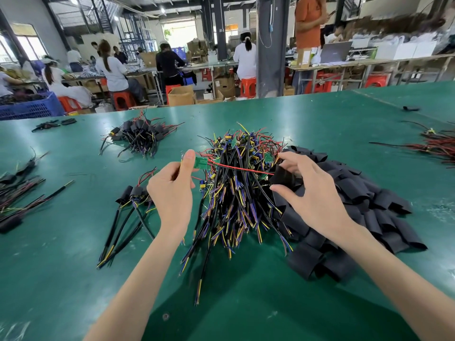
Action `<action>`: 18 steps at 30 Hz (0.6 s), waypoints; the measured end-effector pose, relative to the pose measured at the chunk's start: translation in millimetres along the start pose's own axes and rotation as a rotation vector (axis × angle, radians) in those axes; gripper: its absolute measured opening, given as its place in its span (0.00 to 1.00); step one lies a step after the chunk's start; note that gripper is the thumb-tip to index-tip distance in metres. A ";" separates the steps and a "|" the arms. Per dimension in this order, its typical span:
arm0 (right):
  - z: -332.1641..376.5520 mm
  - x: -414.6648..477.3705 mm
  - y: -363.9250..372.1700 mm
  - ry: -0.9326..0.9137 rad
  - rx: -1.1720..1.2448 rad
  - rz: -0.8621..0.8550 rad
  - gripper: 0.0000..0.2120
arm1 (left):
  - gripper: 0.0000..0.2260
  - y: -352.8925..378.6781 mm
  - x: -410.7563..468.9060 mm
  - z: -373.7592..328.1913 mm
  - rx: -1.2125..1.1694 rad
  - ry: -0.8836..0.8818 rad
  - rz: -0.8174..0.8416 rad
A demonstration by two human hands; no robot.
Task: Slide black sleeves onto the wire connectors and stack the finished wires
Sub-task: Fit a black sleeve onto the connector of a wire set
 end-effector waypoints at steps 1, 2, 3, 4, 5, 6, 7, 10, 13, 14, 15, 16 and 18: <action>1.9 -0.2 -0.5 -0.026 -0.079 -0.003 0.27 | 0.22 2.3 -1.5 -2.2 -0.001 0.009 0.017; 4.6 -0.4 -1.4 -0.060 -0.165 -0.018 0.26 | 0.23 4.9 -3.3 -4.4 -0.008 0.018 0.036; 7.7 -0.7 -2.1 -0.095 -0.240 -0.036 0.26 | 0.23 7.8 -5.7 -7.0 -0.016 0.029 0.056; 10.6 -0.8 -2.2 -0.123 -0.293 -0.048 0.26 | 0.23 11.0 -8.3 -9.7 -0.021 0.043 0.078; 12.6 -1.0 -1.6 -0.142 -0.326 -0.052 0.26 | 0.23 15.1 -11.6 -12.6 -0.023 0.058 0.105; 13.8 -1.1 -0.8 -0.154 -0.346 -0.050 0.26 | 0.23 19.8 -14.9 -15.1 -0.023 0.071 0.134; 14.3 -1.4 0.3 -0.161 -0.359 -0.044 0.25 | 0.23 24.6 -18.1 -17.1 -0.021 0.079 0.161; 12.7 -1.3 2.2 -0.148 -0.379 -0.020 0.25 | 0.23 35.7 -25.2 -17.2 -0.065 0.047 0.222; 7.7 -0.3 1.5 -0.096 -0.321 0.002 0.25 | 0.21 39.6 -28.0 -13.5 -0.152 -0.024 0.247; 5.7 -0.2 1.8 -0.072 -0.293 0.017 0.25 | 0.21 39.6 -27.9 -13.1 -0.173 -0.038 0.250; 4.0 -0.1 2.5 -0.049 -0.263 0.033 0.25 | 0.21 39.6 -27.4 -12.7 -0.193 -0.050 0.253; 3.1 -0.1 2.9 -0.032 -0.233 0.045 0.25 | 0.21 39.7 -26.5 -12.1 -0.212 -0.065 0.257; 5.0 -0.6 2.7 -0.026 -0.183 0.046 0.24 | 0.21 42.8 -25.7 -10.6 -0.243 -0.098 0.286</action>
Point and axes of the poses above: each hand's wrist, its own x-axis towards the middle knuckle, its own y-axis out of the palm, z = x × y, the point moved 10 cm from there along x, towards the middle knuckle, and after that the axes turned 7 degrees about -x, right-handed, at the moved point
